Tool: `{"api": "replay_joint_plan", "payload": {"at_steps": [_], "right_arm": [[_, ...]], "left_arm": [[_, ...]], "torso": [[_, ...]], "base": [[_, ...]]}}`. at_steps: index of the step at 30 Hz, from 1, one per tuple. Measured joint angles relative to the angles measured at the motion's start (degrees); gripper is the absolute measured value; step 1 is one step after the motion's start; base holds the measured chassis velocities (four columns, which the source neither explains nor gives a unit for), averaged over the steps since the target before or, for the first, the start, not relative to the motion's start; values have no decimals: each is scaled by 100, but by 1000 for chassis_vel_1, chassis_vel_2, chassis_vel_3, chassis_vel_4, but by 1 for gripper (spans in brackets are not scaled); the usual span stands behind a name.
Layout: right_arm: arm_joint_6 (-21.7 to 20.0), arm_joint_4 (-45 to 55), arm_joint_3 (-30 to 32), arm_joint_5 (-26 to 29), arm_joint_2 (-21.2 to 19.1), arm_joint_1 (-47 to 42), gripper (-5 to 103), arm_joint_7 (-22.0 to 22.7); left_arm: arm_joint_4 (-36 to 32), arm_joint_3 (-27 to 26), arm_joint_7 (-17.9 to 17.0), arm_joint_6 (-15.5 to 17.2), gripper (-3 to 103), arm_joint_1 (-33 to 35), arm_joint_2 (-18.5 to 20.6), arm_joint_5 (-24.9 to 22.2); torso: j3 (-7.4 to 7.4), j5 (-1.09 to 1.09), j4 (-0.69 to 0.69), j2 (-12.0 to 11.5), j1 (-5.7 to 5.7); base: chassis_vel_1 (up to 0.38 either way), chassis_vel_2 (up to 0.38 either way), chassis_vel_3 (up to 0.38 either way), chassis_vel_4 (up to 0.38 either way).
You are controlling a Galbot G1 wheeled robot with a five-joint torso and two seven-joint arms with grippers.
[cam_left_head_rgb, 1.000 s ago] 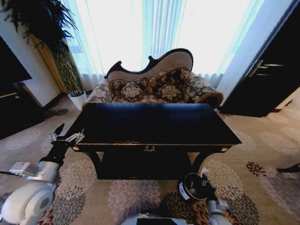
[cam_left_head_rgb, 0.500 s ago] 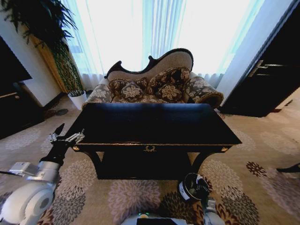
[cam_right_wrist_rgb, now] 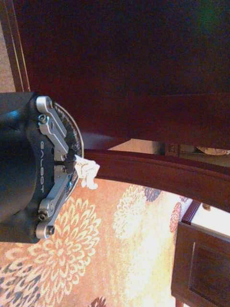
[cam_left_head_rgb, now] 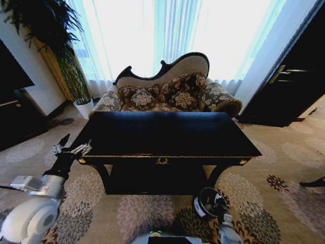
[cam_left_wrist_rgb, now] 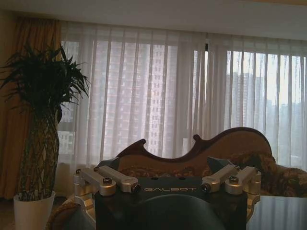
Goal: Move to the front of the table and place the trash on the table into the trash bin.
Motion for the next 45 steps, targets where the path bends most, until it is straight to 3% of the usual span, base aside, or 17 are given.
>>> {"api": "replay_joint_plan", "payload": {"at_steps": [2, 3, 6, 7, 8, 9, 12, 14, 20, 21, 24, 26, 27, 30, 32, 35, 45], "right_arm": [[-37, 63, -12, 35, 6, -21, -2, 23], [-77, 140, -31, 99, 9, -50, 8, 46], [-97, 197, -43, 123, 18, -69, 8, 58], [-101, 219, -46, 125, 21, -73, 19, 60], [-106, 231, -47, 125, 22, -76, 19, 61], [-116, 261, -51, 119, 26, -80, 30, 65], [-131, 306, -52, 100, 31, -83, 30, 73], [-146, 358, -53, 85, 31, -88, 46, 84], [-128, 505, -52, 12, 41, -202, 68, 90], [-92, 549, -49, -8, 45, -242, 68, 87], [148, 852, -6, -97, 60, -481, 85, -28], [206, 910, 10, -148, 66, -528, 85, -65], [470, 1025, 76, -410, 83, -633, 94, -135], [948, 1330, 224, -757, 93, -885, 99, -251], [998, 1483, 247, -704, 95, -991, 99, -299], [1079, 2364, 350, -13, 122, -1524, 100, -626], [1014, 4211, 735, 662, 283, -2574, 100, -978]], "left_arm": [[0, 0, 0, 0, 100, 0, 0, 0], [0, 0, 0, 0, 100, 0, 0, 0], [0, 0, 0, 0, 100, 0, 0, 0], [0, 0, 0, 0, 100, 0, 0, 0], [0, 0, 0, 0, 100, 0, 0, 0], [0, 0, 0, 0, 100, 0, 0, 0], [0, 0, 0, 0, 100, 0, 0, 0], [0, 0, 0, 0, 100, 0, 0, 0], [0, 0, 0, 0, 100, 0, 0, 0], [0, 0, 0, 0, 100, 0, 0, 0], [0, 0, 0, 0, 100, 0, 0, 0], [0, 0, 0, 0, 100, 0, 0, 0], [0, 0, 0, 0, 100, 0, 0, 0], [0, 0, 0, 0, 100, 0, 0, 0], [0, 0, 0, 0, 100, 0, 0, 0], [0, 0, 0, 0, 100, 0, 0, 0], [0, 0, 0, 0, 100, 0, 0, 0]], "torso": [[0, 0, 0, 0, 0], [0, 0, -1, 0, 0], [0, 1, -1, 0, 0], [0, 0, -1, 0, 0], [0, 0, -1, 0, 0], [0, 0, 0, 0, 0], [0, 0, -1, 0, 0], [0, 0, 0, 0, 0], [0, 1, 0, 0, 0], [0, 1, 0, 0, 0], [0, 0, 0, 0, 0], [0, 0, 0, 0, 0], [0, 1, -1, 0, 0], [0, 0, 0, 0, 0], [0, 0, 0, 0, 0], [0, 0, -1, 0, 0], [-1, 0, -1, 1, 0]], "base": [[0, 0, 0, 0], [0, 0, 0, 0], [0, 0, 0, 0], [0, 0, 0, 0], [0, 0, 0, 0], [0, 0, 0, 0], [0, 0, 0, 0], [0, 0, 0, 0], [0, 0, 0, 0], [0, 0, 0, 0], [0, 0, 0, 0], [0, 0, 0, 0], [0, 0, 0, 0], [0, 0, 0, 0], [0, 0, 0, 0], [0, 0, 0, 0], [0, 0, 0, 0]]}}
